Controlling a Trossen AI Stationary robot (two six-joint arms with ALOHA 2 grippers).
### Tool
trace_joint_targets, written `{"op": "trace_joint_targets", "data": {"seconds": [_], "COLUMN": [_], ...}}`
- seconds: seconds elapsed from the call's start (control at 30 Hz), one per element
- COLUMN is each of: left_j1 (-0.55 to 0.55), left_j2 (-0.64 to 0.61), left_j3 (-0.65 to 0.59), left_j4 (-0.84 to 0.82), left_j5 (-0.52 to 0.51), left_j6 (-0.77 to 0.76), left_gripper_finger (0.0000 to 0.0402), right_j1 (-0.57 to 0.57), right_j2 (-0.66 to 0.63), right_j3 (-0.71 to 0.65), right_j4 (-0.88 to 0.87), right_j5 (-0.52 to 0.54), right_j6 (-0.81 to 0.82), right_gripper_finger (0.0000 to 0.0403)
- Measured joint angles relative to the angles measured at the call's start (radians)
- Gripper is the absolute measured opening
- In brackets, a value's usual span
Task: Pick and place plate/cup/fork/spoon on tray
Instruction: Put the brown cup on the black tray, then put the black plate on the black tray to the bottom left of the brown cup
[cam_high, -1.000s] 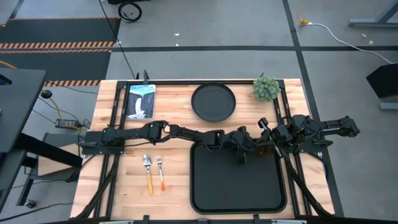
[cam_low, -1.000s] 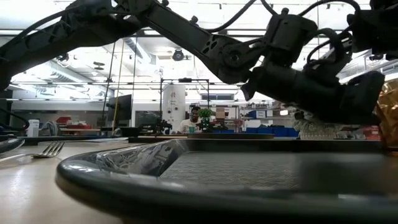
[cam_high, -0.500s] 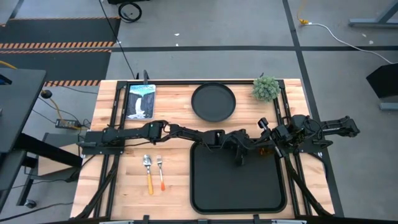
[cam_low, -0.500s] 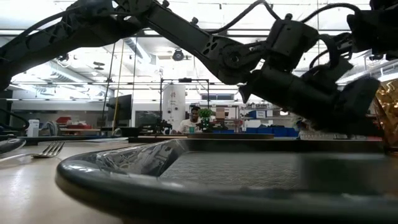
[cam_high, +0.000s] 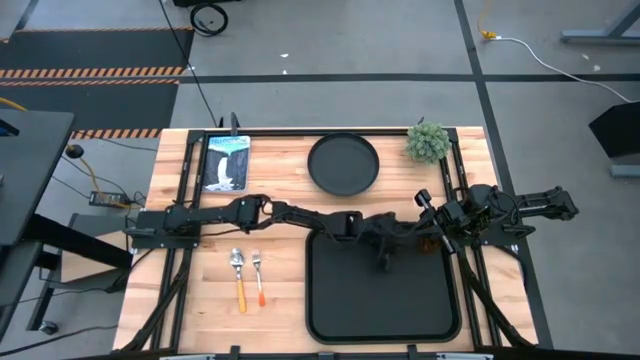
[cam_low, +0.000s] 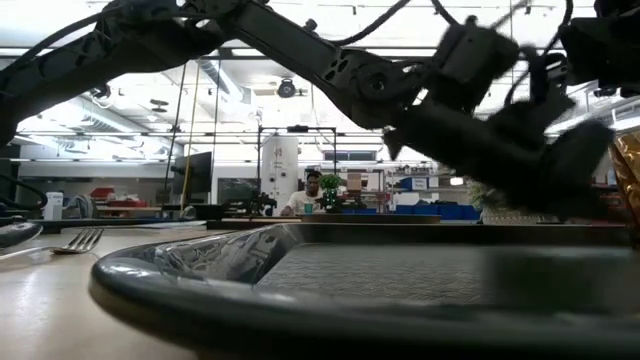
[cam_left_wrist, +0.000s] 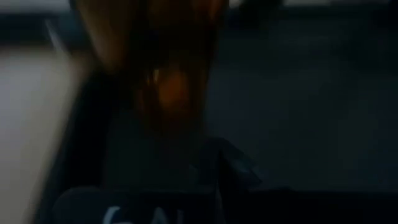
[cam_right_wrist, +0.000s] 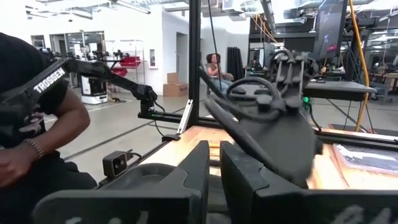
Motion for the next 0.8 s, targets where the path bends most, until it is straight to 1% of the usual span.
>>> {"op": "trace_joint_targets", "data": {"seconds": [0.1,0.13,0.23,0.3,0.43,0.67,0.8], "left_j1": [0.0,-0.003,-0.016,-0.017,-0.005,0.004,-0.01], "left_j2": [-0.05,-0.069,-0.128,-0.15,-0.169,-0.176,-0.206], "left_j3": [-0.001,-0.001,0.0,0.001,0.0,0.0,-0.001], "left_j4": [-0.192,-0.235,-0.323,-0.369,-0.436,-0.632,-0.759], "left_j5": [0.003,-0.016,-0.124,-0.167,-0.185,-0.198,-0.251], "left_j6": [0.064,0.098,0.185,0.215,0.241,0.262,0.299], "left_gripper_finger": [0.0006,0.0005,0.0005,0.0004,0.0003,0.0002,0.0001], "right_j1": [0.0,0.0,0.0,0.0,0.0,0.0,0.0], "right_j2": [0.0,0.0,0.0,0.0,0.0,0.0,0.0], "right_j3": [0.0,0.0,0.0,0.0,0.0,0.0,0.0], "right_j4": [0.002,0.004,0.003,0.004,0.003,-0.001,0.003], "right_j5": [-0.002,-0.002,0.0,0.0,0.0,0.0,0.0], "right_j6": [0.0,0.0,0.0,0.0,0.0,0.0,0.0], "right_gripper_finger": [0.0045,0.0045,0.0045,0.0045,0.0045,0.0045,0.0045]}}
